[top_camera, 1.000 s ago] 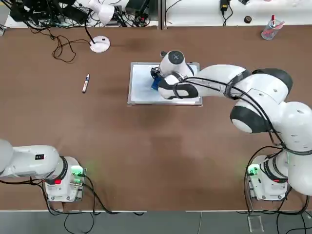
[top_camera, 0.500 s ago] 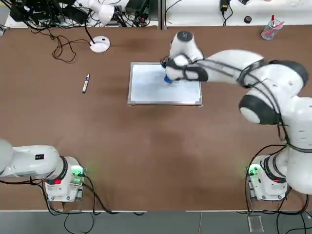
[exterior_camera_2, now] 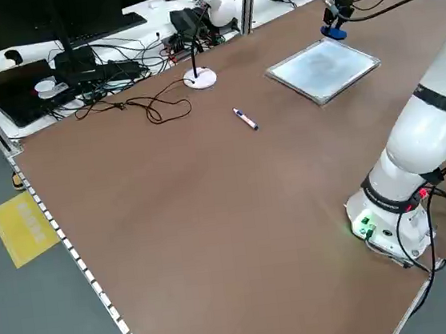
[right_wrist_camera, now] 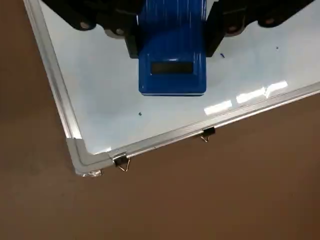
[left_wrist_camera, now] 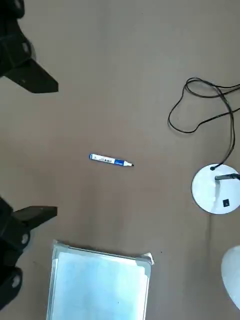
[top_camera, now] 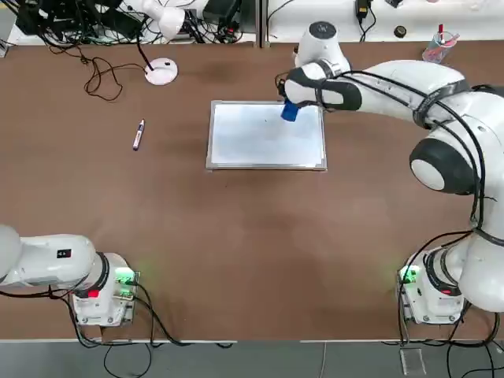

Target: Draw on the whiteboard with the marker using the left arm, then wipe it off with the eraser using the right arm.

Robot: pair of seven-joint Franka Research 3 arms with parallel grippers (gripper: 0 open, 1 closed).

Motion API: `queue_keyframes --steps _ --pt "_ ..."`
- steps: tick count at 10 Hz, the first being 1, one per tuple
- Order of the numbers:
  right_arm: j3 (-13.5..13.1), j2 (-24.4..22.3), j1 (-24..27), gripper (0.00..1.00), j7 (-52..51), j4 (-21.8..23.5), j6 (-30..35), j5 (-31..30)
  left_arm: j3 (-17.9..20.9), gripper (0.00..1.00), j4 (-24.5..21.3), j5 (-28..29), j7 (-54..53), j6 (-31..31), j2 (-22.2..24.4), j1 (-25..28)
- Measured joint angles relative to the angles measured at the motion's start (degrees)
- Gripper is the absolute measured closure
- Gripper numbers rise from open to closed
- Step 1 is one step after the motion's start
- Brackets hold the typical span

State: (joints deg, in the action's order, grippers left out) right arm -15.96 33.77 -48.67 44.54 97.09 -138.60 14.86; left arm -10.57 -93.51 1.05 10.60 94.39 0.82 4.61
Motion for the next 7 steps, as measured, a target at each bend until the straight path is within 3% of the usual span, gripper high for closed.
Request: queue_keyframes --steps 7 --pt "0.7 4.2 -1.1 0.44 -0.7 6.4 -12.3 -0.1 0.0 0.0 0.0 0.0 0.0 0.0 -0.1 0.0"
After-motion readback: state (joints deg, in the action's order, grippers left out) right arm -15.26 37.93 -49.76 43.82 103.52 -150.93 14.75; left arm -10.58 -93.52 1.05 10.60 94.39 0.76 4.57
